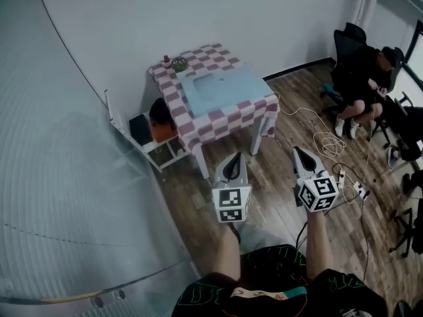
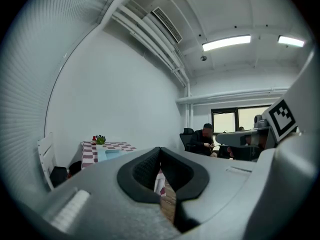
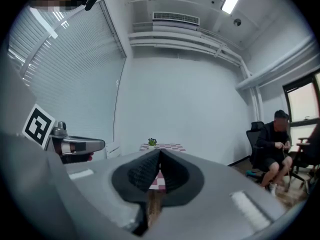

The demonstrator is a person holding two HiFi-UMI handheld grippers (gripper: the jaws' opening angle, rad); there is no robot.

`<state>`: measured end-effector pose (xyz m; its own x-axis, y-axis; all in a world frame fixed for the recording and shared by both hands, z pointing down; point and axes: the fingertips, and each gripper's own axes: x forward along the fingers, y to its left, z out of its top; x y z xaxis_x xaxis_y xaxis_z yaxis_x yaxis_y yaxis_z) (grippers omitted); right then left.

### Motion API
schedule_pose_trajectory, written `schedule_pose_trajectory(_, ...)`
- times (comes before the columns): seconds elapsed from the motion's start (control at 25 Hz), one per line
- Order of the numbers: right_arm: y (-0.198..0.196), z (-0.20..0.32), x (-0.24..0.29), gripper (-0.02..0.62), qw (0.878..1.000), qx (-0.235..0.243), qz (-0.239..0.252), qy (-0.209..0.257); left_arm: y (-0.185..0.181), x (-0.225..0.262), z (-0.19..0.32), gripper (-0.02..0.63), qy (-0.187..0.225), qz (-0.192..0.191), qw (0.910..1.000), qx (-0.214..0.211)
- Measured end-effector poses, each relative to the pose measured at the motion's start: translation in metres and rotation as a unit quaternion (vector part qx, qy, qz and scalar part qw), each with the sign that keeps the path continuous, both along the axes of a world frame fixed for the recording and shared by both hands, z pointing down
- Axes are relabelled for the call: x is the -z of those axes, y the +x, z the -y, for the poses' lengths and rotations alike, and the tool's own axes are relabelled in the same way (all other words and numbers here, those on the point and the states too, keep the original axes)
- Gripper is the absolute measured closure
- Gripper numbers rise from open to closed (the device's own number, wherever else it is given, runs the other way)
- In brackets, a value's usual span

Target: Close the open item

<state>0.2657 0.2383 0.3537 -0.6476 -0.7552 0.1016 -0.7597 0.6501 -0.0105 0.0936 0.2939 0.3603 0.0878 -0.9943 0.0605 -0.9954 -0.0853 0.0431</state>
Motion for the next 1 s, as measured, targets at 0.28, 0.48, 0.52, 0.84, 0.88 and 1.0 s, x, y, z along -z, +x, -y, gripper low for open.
schedule_pose_trajectory(0.28,-0.057,0.061,-0.028,0.592,0.999,0.013,0.039,-0.034,-0.051,-0.03,0.038,0.597,-0.04,0.014,0.999,0.016)
schedule_pose_trajectory(0.48,-0.104,0.1,-0.045,0.592,0.996,0.033,0.044,-0.064,-0.098,-0.049,0.075,0.597,-0.082,0.01,0.9957,0.04)
schedule_pose_trajectory(0.52,-0.106,0.11,-0.05,0.592,0.996,0.03,0.043,-0.07,-0.103,-0.053,0.085,0.597,-0.088,0.008,0.9952,0.042)
schedule_pose_trajectory(0.84,-0.111,0.182,-0.084,0.592,0.993,-0.011,0.053,-0.102,-0.124,-0.082,0.162,0.597,-0.119,-0.001,0.9927,0.013)
schedule_pose_trajectory(0.88,-0.111,0.19,-0.084,0.592,0.993,-0.013,0.054,-0.101,-0.127,-0.081,0.17,0.597,-0.12,0.001,0.9927,0.011)
schedule_pose_trajectory(1.0,-0.111,0.212,-0.077,0.592,0.993,-0.022,0.062,-0.094,-0.129,-0.073,0.192,0.597,-0.116,0.011,0.9932,0.0)
